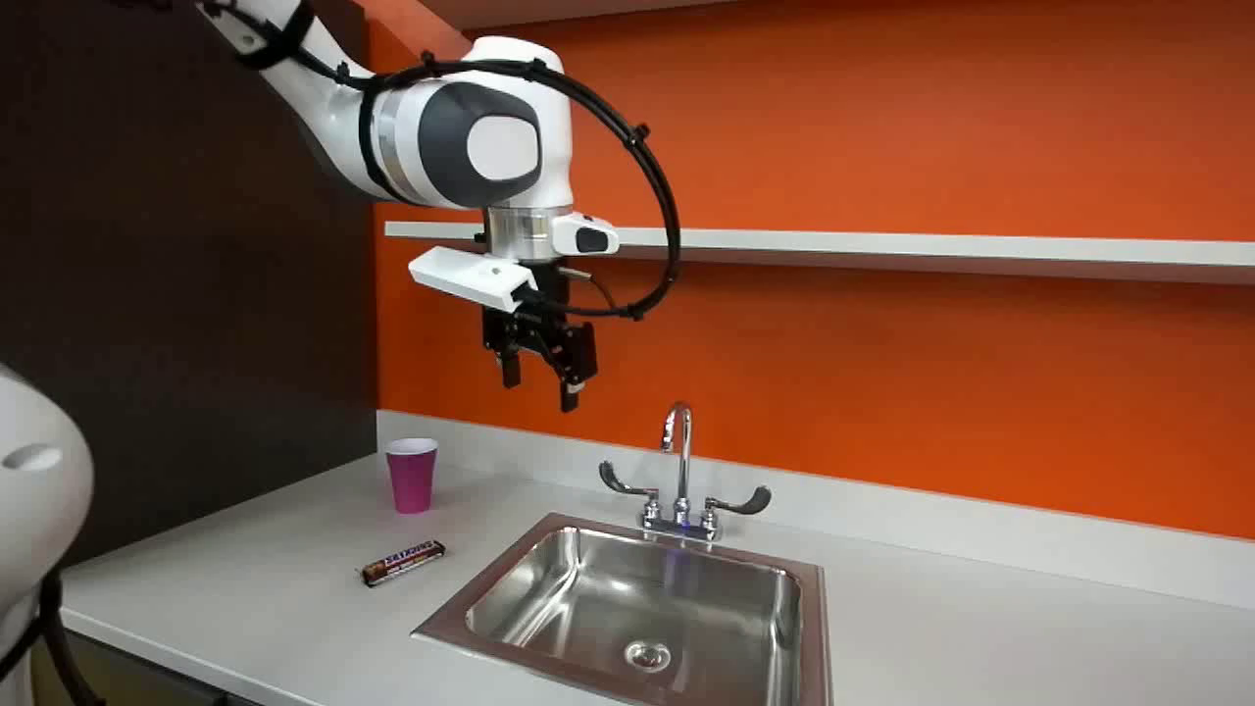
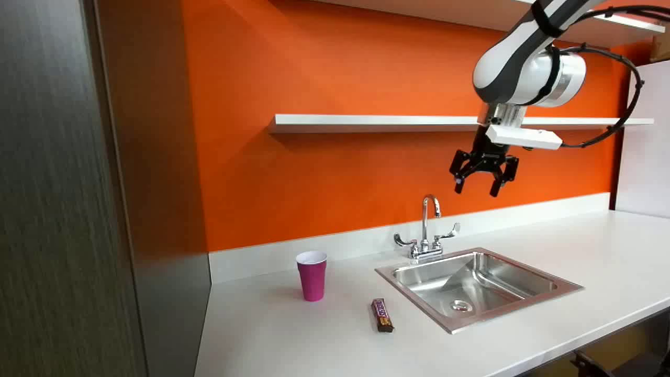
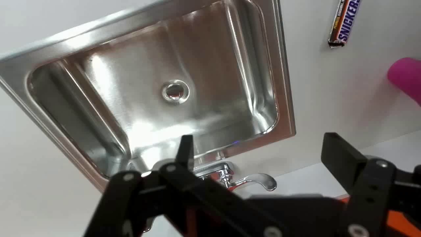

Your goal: Place the brown packet in the sink.

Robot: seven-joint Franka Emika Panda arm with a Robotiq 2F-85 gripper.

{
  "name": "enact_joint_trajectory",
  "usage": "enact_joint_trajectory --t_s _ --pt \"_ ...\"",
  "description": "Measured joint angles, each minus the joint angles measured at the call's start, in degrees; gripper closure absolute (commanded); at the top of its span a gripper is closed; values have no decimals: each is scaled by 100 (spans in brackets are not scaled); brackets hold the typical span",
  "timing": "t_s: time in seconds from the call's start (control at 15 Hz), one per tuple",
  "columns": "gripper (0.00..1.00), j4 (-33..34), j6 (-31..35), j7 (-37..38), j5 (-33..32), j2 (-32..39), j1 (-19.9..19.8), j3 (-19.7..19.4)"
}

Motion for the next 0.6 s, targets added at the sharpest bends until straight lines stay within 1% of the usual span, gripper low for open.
enact_joint_trajectory --t_s 0.6 --pt "0 -3 -37 0 -38 31 -2 47"
